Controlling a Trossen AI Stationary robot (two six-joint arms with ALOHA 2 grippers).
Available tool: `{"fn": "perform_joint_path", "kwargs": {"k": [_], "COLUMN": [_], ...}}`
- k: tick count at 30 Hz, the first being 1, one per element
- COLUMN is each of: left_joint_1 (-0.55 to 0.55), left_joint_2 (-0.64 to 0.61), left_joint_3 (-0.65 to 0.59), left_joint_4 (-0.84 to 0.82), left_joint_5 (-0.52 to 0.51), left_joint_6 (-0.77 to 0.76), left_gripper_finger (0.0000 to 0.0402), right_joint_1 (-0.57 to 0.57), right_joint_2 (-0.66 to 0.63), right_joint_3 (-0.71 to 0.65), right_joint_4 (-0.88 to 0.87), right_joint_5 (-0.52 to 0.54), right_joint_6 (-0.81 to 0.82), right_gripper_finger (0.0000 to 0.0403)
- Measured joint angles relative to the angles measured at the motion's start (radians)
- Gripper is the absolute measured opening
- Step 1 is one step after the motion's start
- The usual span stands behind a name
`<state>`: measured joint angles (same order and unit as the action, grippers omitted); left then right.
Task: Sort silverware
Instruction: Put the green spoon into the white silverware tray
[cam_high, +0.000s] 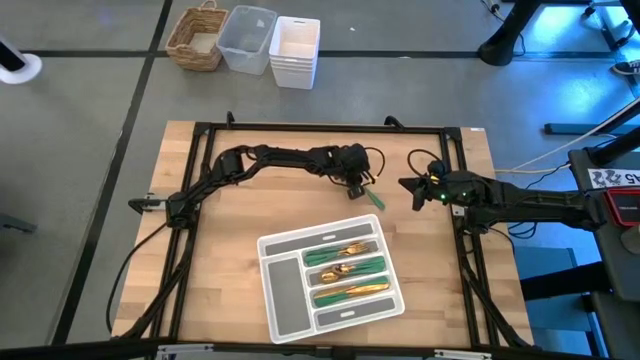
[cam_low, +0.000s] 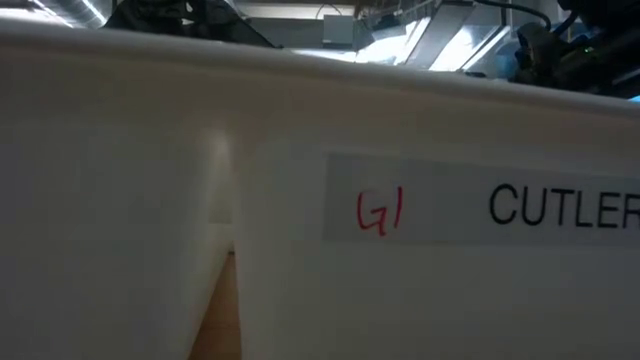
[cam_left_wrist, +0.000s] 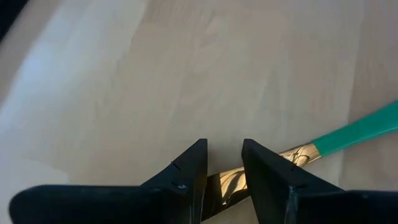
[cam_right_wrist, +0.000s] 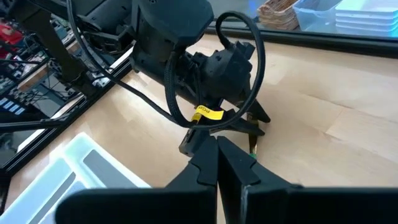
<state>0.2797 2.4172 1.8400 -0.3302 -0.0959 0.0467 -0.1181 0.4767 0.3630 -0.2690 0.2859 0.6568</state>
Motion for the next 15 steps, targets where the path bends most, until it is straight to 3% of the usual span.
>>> {"fn": "perform_joint_path", "kwargs": {"k": [15], "left_joint_1": [-0.020], "left_joint_2": [-0.014], "left_joint_3": [0.002], "left_joint_4": [-0.118], "left_joint_5": [0.006], "left_joint_6": [-0.135], "left_gripper_finger": [0.0098], "right_joint_1": [0.000], "right_joint_2": [0.000], "right_joint_3": [0.000], "right_joint_4": [-0.028], "right_joint_5": [-0.011], "right_joint_6": [0.000], "right_gripper_finger": [0.0001]}}
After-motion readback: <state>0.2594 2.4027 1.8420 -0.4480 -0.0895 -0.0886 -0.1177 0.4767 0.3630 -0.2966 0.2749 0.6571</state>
